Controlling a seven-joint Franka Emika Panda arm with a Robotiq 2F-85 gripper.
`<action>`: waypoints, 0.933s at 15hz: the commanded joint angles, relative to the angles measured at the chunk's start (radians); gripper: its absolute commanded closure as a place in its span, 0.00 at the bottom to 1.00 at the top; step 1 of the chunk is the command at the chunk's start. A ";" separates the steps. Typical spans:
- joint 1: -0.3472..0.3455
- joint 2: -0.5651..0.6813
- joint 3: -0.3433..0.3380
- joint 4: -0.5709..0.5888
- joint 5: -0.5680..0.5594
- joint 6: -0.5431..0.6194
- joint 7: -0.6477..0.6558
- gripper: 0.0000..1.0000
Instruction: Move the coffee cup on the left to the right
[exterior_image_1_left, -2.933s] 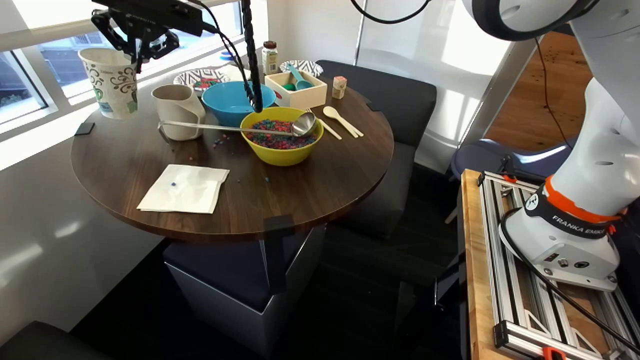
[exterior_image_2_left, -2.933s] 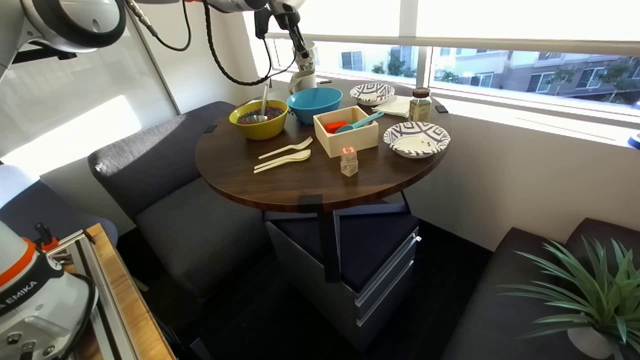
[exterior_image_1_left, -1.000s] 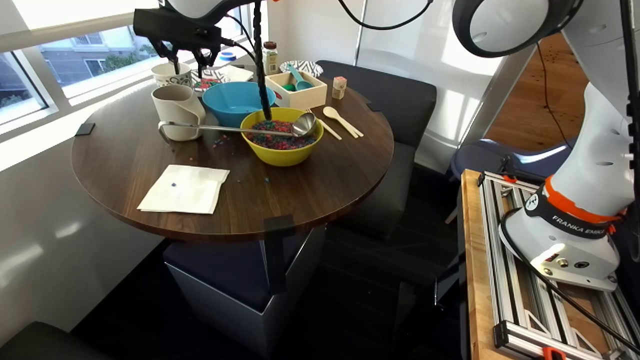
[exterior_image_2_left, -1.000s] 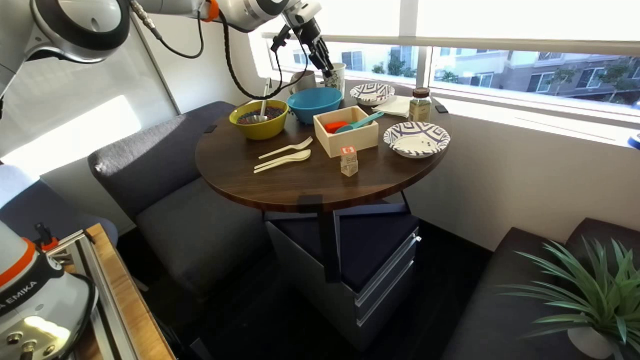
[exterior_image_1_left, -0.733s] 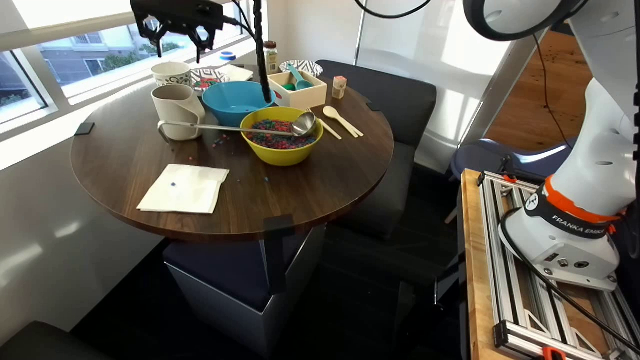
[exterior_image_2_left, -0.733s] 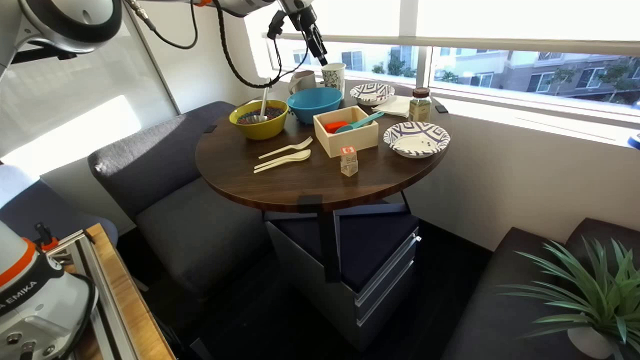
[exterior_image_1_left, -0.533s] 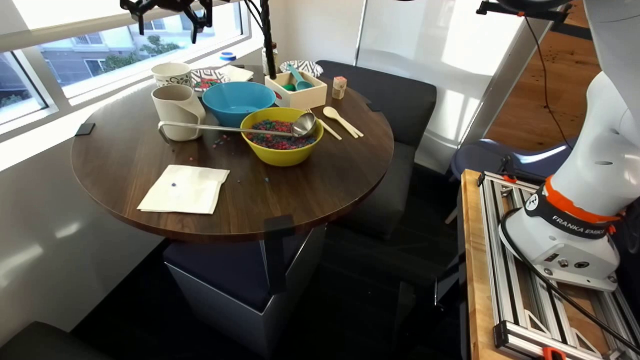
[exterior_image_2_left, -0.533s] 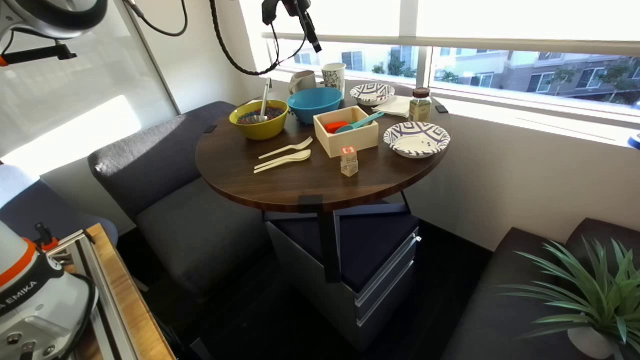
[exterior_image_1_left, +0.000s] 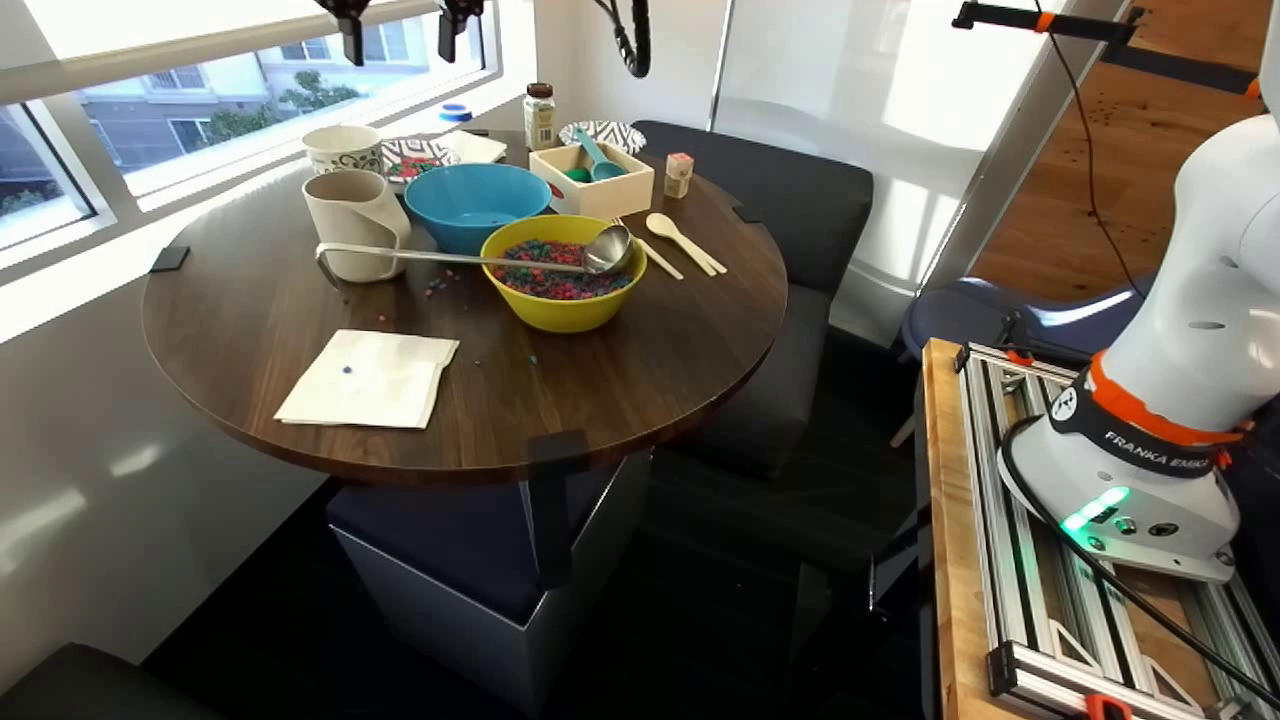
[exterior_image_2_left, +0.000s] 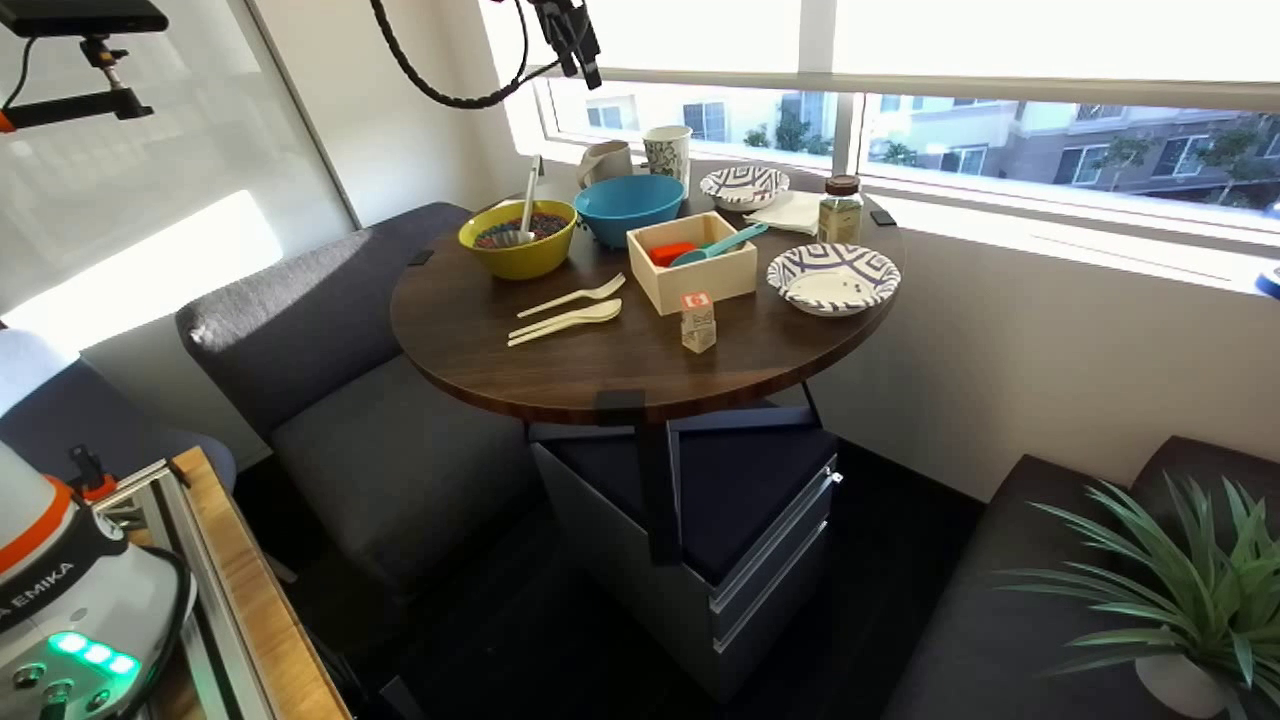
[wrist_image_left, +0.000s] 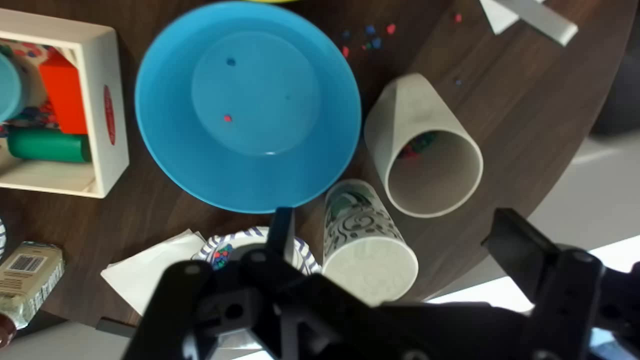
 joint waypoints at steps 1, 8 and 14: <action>-0.001 -0.173 0.028 -0.241 -0.105 -0.032 -0.113 0.00; -0.044 -0.410 0.072 -0.571 -0.193 0.214 -0.161 0.00; -0.110 -0.626 0.087 -0.882 -0.148 0.409 -0.224 0.00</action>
